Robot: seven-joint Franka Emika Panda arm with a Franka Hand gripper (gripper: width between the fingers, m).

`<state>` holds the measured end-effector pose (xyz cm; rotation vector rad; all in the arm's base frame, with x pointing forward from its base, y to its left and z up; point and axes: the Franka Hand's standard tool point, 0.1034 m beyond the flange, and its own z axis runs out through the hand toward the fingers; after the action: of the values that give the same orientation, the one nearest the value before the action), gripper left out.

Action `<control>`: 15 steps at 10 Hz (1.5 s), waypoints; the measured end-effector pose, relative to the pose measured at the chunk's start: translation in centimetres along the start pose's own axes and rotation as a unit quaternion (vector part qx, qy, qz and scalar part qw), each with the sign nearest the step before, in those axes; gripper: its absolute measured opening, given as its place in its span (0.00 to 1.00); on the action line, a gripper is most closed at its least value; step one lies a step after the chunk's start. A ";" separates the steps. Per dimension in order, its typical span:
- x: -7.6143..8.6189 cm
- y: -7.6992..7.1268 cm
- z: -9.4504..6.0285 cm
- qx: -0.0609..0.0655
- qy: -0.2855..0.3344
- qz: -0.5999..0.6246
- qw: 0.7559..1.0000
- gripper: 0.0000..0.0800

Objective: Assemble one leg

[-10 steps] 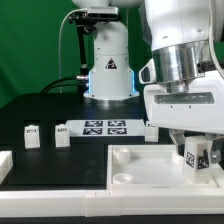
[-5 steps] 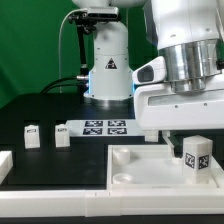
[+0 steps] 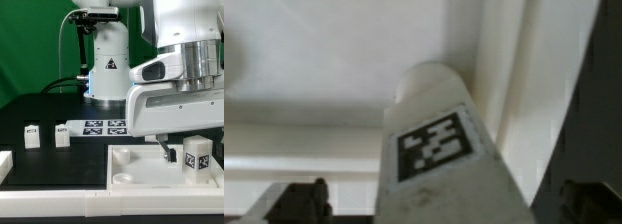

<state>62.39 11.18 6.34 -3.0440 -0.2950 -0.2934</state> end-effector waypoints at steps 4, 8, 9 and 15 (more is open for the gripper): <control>-0.2 0.2 -0.1 -0.001 -0.001 -0.068 0.998 0.70; -0.2 0.2 -0.1 -0.001 -0.002 -0.068 0.998 0.36; -0.2 0.2 -0.1 -0.001 -0.002 -0.051 0.999 0.36; -0.1 -0.4 -0.1 0.002 0.005 0.245 0.969 0.36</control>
Offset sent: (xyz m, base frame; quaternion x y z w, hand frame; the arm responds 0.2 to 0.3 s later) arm 0.0000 0.0000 0.0000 0.0000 0.0000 0.0000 1.0000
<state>62.20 11.58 6.42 -2.9754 0.4540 -0.2697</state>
